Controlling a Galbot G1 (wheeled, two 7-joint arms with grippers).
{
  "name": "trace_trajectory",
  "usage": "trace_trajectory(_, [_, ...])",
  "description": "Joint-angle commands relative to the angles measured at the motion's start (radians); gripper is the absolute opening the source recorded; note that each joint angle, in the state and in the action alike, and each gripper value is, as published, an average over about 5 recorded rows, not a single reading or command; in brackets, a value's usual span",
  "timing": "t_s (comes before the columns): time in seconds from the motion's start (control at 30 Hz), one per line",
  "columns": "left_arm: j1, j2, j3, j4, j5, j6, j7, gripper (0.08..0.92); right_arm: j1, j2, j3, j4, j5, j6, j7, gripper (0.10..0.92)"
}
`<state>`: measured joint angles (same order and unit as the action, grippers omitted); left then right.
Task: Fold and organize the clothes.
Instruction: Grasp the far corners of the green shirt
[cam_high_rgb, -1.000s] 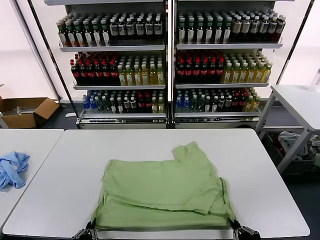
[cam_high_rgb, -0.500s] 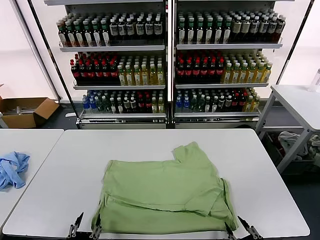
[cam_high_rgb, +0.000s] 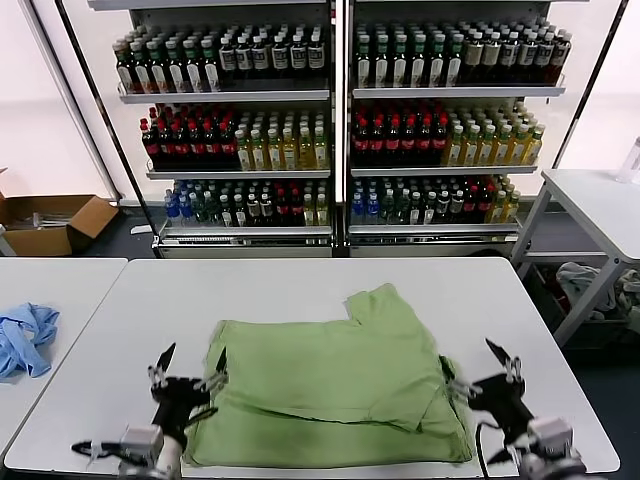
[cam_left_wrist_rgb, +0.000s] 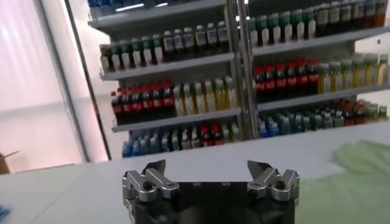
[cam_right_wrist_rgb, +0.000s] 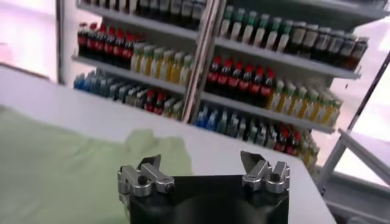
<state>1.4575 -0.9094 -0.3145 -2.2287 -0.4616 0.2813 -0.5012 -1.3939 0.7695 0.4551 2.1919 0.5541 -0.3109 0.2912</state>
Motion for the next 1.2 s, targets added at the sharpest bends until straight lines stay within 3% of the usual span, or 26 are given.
trace_trajectory(0.03, [-0.336,-0.009,0.027,0.191,-0.170,0.083,0.127,0.823,0.601,0.045,-0.320,-0.409,0.019,0.164,-0.015,0.823])
trace_trajectory(0.23, [-0.392,0.019,0.048,0.229,-0.263,0.169,0.150,0.823,0.739,0.112,-0.492,-0.570,-0.027,0.184,-0.007,0.823])
trace_trajectory(0.43, [-0.481,0.066,0.072,0.280,-0.394,0.291,0.175,0.823,0.879,0.116,-0.557,-0.569,0.285,-0.226,-0.092,0.823])
trace_trajectory(0.57, [-0.507,0.086,0.090,0.334,-0.401,0.297,0.225,0.823,0.952,0.126,-0.613,-0.656,0.416,-0.272,-0.102,0.823])
trace_trajectory(0.77, [-0.541,0.079,0.117,0.463,-0.348,0.297,0.262,0.823,0.959,0.147,-0.639,-0.753,0.335,-0.272,-0.161,0.823])
trace_trajectory(1.2, [-0.570,0.059,0.164,0.566,-0.329,0.300,0.256,0.823,0.910,0.190,-0.625,-0.815,0.317,-0.273,-0.184,0.823])
